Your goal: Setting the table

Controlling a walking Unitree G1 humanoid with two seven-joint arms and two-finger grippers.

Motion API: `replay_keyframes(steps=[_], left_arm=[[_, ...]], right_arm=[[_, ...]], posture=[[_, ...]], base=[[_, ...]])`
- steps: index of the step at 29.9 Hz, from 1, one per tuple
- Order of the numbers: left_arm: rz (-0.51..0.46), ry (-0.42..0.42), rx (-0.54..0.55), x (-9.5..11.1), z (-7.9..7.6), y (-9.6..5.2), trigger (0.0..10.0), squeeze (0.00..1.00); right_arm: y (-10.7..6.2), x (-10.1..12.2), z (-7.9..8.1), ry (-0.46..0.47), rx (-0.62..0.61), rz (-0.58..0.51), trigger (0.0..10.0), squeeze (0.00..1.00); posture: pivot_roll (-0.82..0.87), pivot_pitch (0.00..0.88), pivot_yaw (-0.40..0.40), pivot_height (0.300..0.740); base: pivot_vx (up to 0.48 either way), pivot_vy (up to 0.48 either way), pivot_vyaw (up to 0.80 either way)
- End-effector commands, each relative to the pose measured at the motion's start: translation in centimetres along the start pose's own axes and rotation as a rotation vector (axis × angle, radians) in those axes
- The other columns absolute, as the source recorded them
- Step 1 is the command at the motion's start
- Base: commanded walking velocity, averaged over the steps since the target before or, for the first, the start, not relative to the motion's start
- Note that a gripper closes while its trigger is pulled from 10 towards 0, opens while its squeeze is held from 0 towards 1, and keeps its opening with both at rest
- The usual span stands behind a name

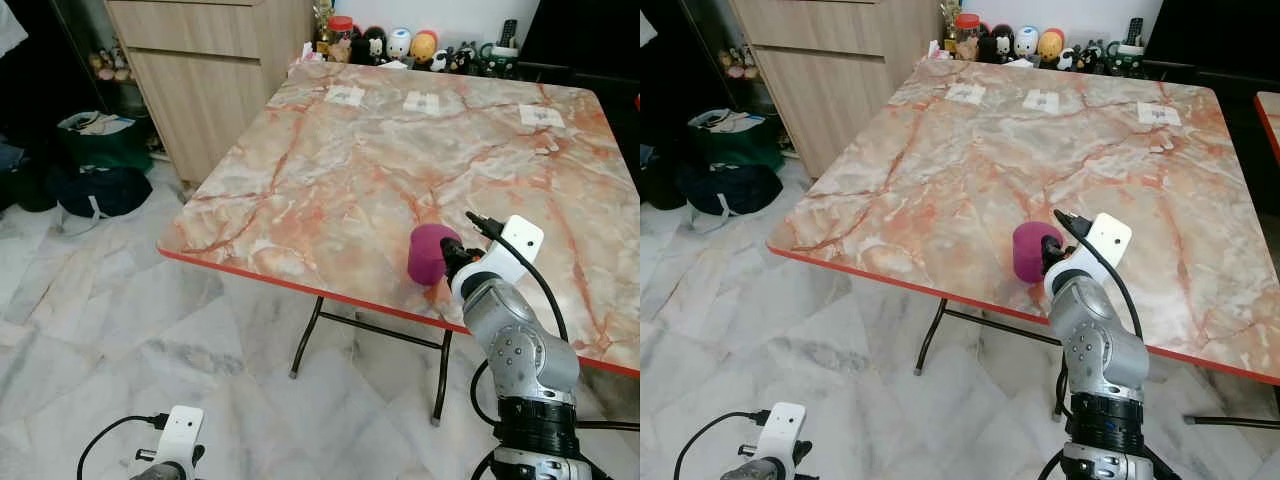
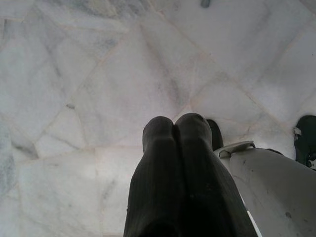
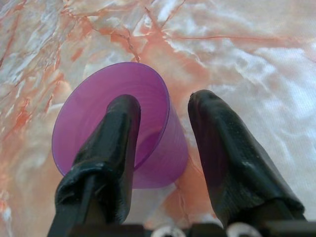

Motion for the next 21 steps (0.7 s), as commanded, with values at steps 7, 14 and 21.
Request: replay_keyframes(steps=[7, 14, 21], left_arm=[[0.028, -0.002, -0.011, -0.73, -0.08, -0.12, 10.0, 0.0], [0.031, -0.002, -0.019, -0.76, -0.11, -0.12, 10.0, 0.0], [0.032, -0.002, -0.027, -0.74, -0.15, -0.11, 10.0, 0.0]], right_arm=[[0.27, -0.18, -0.09, 0.002, -0.002, 0.006, 0.0, 0.0], [0.32, -0.32, -0.16, 0.002, -0.005, 0.01, 0.0, 0.0], [0.33, -0.58, -0.21, -0.001, -0.008, 0.019, 0.0, 0.0]], posture=[[0.13, 0.088, 0.015, 0.74], [0.14, 0.088, 0.016, 0.74], [0.14, 0.088, 0.017, 0.74]], base=[[0.0, 0.0, 0.0], [0.0, 0.0, 0.0], [0.0, 0.0, 0.0]])
Point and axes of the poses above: a point about 5 cm out from each wrist's last joint towards the gripper, its own y axis pointing out of the wrist towards the gripper, its own x axis along the axis of the wrist's last joint, z = x × y, the point moved 2 cm from there along y, pointing out of the wrist towards the gripper, and after that the axes turned 14 degrees about y, right-handed, at the moved point
